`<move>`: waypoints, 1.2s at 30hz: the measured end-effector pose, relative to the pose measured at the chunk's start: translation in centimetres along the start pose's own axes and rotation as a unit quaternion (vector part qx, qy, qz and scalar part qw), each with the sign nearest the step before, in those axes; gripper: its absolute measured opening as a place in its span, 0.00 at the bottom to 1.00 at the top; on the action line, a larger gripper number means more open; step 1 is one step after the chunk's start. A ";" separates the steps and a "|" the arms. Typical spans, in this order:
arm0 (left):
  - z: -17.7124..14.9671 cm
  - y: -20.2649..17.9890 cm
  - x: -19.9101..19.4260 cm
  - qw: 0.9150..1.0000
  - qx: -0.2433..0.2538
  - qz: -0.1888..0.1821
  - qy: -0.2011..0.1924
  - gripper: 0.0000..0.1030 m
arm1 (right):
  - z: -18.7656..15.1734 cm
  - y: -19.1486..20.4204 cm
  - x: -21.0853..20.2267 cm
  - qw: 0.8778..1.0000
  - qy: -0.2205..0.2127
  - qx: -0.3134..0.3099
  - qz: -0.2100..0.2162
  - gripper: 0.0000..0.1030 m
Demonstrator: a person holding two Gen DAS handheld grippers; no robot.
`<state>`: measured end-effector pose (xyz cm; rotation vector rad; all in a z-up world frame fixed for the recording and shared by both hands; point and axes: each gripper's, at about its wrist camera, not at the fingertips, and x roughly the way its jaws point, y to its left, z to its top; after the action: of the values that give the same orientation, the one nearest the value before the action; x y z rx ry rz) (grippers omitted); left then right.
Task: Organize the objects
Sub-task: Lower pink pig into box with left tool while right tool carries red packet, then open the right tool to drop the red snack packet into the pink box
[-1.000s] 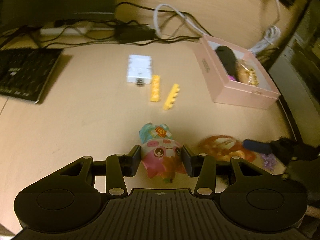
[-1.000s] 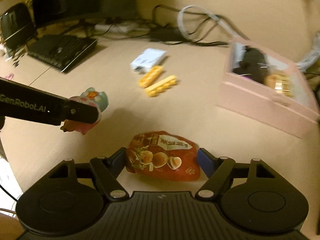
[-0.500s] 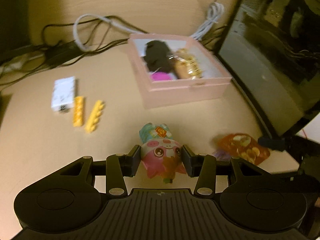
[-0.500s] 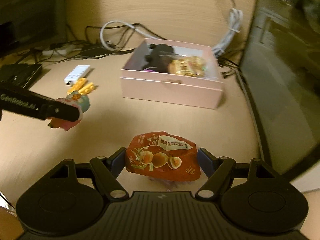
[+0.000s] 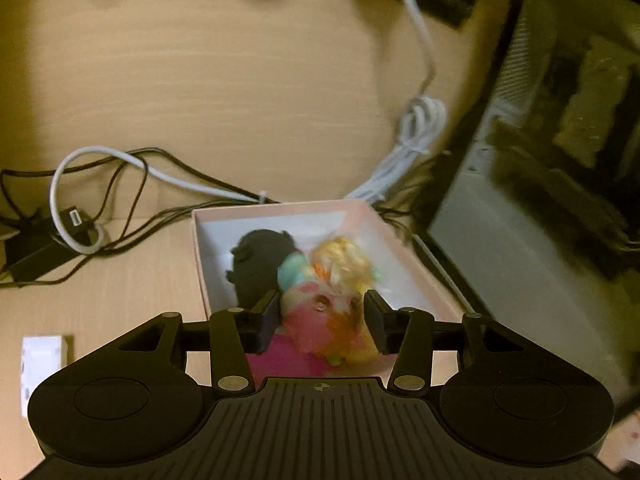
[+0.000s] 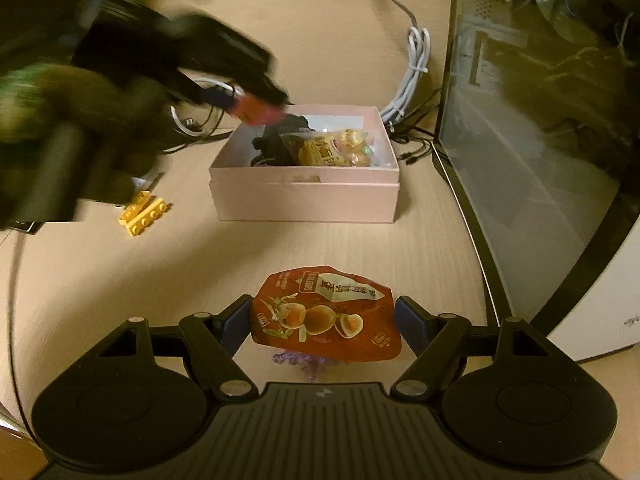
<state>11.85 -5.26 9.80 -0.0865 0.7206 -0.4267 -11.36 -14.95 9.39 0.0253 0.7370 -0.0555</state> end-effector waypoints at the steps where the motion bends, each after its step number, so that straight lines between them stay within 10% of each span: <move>1: -0.1 0.5 0.1 1.000 -0.013 0.002 -0.006 0.49 | 0.0 0.0 -0.3 1.000 -0.004 0.000 0.000 0.75; 13: -5.4 3.0 -5.2 0.997 -0.061 -0.048 0.011 0.49 | 0.8 -1.2 2.2 0.999 0.029 0.007 0.011 0.75; 21: -10.7 6.5 -10.3 0.991 -0.124 0.003 0.041 0.49 | 6.6 -1.9 4.7 1.000 -0.010 -0.002 0.008 0.75; 29: -12.5 10.5 -16.1 0.979 -0.195 0.055 -0.028 0.49 | 15.8 -2.3 11.8 0.998 -0.045 0.029 0.015 0.75; 36: -14.5 11.0 -16.4 0.978 -0.196 0.067 0.014 0.49 | 19.1 -2.9 19.5 0.995 0.011 0.094 0.033 0.81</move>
<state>-4.82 12.48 6.64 -0.4019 0.8254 -0.1513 15.72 -19.52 10.38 0.2301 0.7500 -0.0611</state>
